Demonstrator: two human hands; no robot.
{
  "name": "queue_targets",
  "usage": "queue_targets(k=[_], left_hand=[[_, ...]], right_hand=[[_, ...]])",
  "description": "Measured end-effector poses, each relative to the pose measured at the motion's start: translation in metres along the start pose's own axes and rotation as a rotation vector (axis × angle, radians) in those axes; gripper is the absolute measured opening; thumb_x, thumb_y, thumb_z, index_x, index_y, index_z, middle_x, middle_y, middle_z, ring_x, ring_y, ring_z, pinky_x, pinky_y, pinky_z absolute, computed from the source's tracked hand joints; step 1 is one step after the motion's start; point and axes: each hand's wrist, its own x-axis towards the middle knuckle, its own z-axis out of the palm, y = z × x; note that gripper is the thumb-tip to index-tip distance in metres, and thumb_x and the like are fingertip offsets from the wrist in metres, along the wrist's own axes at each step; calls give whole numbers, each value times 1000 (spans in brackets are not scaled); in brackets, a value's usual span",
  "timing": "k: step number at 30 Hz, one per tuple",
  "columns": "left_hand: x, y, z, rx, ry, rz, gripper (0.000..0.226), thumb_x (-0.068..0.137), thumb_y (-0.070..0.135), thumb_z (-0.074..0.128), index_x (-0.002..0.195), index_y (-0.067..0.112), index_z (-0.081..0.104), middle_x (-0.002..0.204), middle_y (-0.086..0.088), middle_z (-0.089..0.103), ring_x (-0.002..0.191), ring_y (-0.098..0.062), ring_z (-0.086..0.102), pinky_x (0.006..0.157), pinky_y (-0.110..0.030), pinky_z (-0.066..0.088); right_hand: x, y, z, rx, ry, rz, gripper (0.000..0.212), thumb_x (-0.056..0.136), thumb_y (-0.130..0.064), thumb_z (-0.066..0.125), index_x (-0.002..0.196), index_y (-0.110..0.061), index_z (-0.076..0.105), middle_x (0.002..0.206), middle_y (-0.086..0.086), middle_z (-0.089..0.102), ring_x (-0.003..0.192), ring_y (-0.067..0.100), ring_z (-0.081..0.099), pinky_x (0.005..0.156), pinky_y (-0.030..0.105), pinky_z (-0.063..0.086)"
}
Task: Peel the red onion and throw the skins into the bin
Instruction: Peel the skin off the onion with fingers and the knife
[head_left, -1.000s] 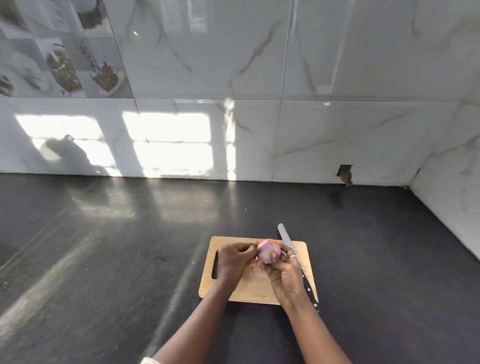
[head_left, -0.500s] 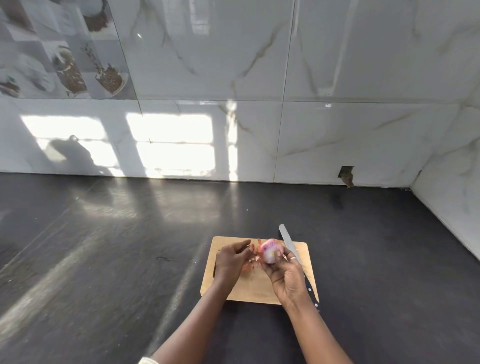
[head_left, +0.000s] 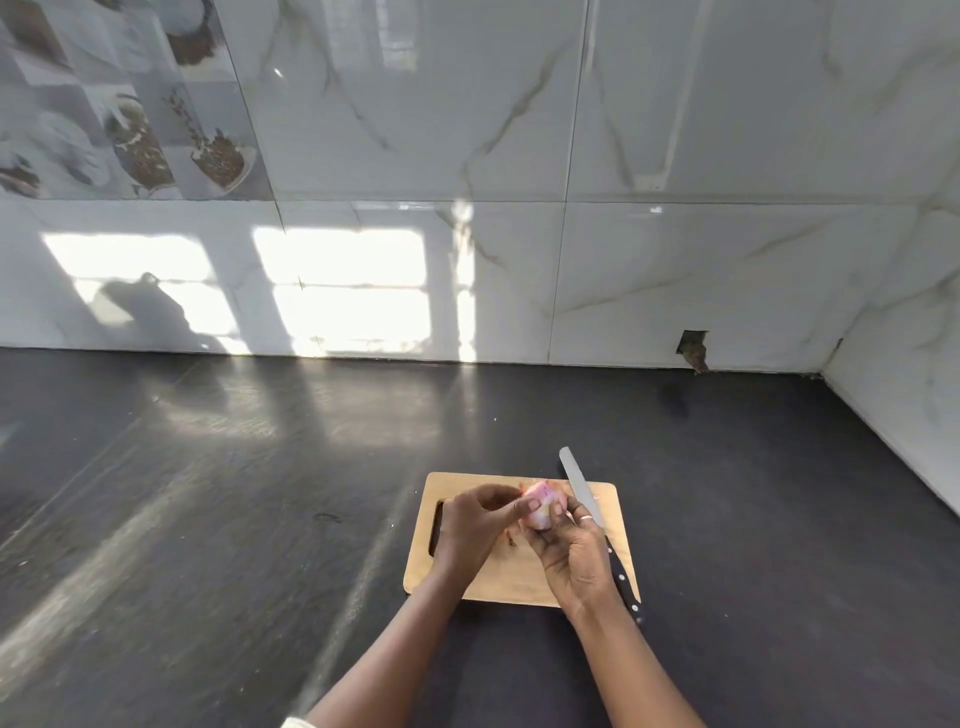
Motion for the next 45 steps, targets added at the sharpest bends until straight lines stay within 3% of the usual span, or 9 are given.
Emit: queue_targets(k=[13,17,22,27,30,32,39,42,45], left_hand=[[1,-4,-3,54,11,-13,31,80,37,68,61,13,63,56,1,65,52,-9,59,57,-26,47],[2,-9,-1,119,-37,41,29,82,26,67,56,22,56,49,10,53,50,-5,44,56,-25,37],[-1,-8,-3,181,-46,88,30,88,15,58,61,25,51,54,10,51,50,1,43,52,-14,34],[2,-13,-4,262,29,35,29,88,20,57,60,24,49,55,8,53,52,-2,44,53,-15,33],[5,-17,-7,287,64,-16,21,87,25,59,66,22,58,57,7,58,59,-11,51,53,-17,34],[6,-17,-9,300,63,3,14,85,27,62,76,20,69,63,3,66,59,-7,53,56,-18,36],[6,-13,-7,320,-3,70,32,87,16,60,117,23,63,107,9,69,95,-2,63,85,-12,46],[4,-8,-5,288,24,115,24,87,19,60,109,23,68,106,9,69,95,-2,63,86,-14,47],[2,-3,-2,215,71,140,16,79,29,70,94,25,73,91,7,74,84,-4,67,83,-29,53]], right_hand=[[0,0,1,5,9,34,15,91,5,48,104,-1,53,99,22,63,73,26,72,57,35,60],[1,3,-1,-30,9,33,45,69,-11,70,110,-1,53,108,24,62,83,28,71,71,39,60],[5,6,-5,-13,0,35,16,91,0,50,105,-3,55,114,26,58,85,28,70,74,38,58],[1,2,-1,9,-19,48,61,45,-11,93,95,-2,59,102,25,68,89,36,69,75,40,57],[-1,-2,1,42,-28,64,11,84,4,58,95,1,57,85,19,72,73,31,72,68,38,58],[-1,-1,-1,74,-2,95,14,94,-2,45,99,2,57,84,19,72,72,30,72,65,38,60],[0,-1,2,76,-2,84,20,83,-9,52,98,2,58,79,20,71,67,29,72,59,34,60],[3,0,-1,53,25,80,18,95,-5,43,97,2,59,79,18,72,68,28,72,62,35,61],[0,-2,3,19,10,53,30,74,-13,75,96,3,63,82,19,72,71,28,72,65,37,61]])
